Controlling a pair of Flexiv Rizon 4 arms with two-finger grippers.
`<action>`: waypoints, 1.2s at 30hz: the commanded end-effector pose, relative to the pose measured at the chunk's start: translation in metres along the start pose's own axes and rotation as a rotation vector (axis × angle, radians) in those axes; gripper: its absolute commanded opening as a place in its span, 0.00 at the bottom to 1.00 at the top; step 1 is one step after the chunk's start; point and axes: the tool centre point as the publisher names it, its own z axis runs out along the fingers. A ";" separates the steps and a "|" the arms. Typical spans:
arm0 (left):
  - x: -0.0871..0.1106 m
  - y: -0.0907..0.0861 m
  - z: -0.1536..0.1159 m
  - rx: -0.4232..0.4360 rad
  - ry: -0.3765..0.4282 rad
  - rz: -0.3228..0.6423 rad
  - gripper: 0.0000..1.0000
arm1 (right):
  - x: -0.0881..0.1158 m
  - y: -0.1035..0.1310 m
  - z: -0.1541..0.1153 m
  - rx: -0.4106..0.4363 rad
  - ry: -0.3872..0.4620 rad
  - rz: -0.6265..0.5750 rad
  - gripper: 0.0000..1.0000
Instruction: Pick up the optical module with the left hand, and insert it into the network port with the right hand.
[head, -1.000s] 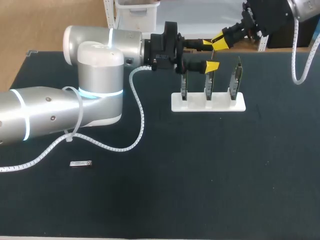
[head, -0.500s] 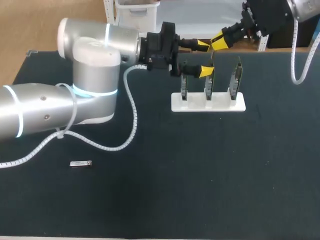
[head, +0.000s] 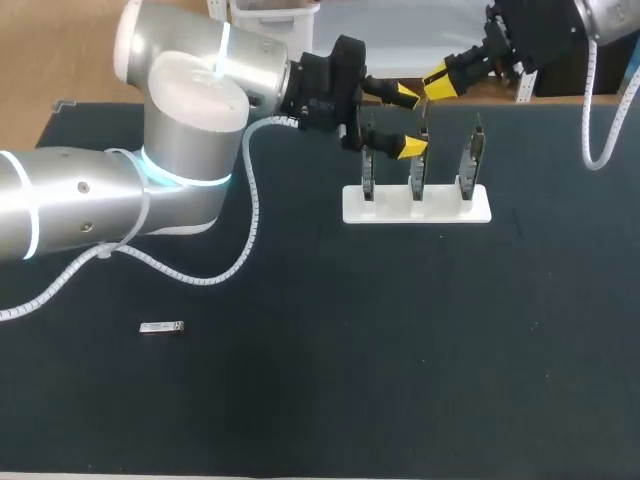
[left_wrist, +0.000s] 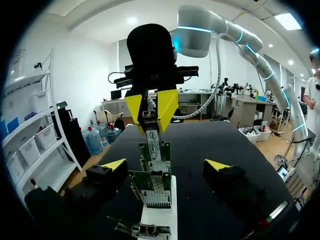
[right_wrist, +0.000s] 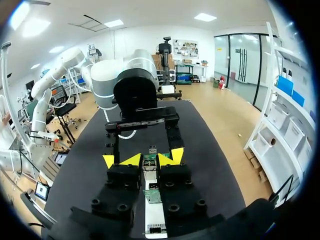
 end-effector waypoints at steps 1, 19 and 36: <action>0.002 -0.003 -0.001 -0.005 0.007 -0.022 1.00 | 0.000 0.000 0.000 0.006 0.000 0.001 0.00; 0.013 -0.008 -0.004 -0.014 0.079 -0.046 1.00 | 0.000 0.002 -0.001 0.006 -0.001 -0.002 0.00; 0.014 -0.007 -0.003 -0.002 0.118 -0.061 1.00 | 0.001 0.005 -0.002 0.009 -0.004 -0.002 0.00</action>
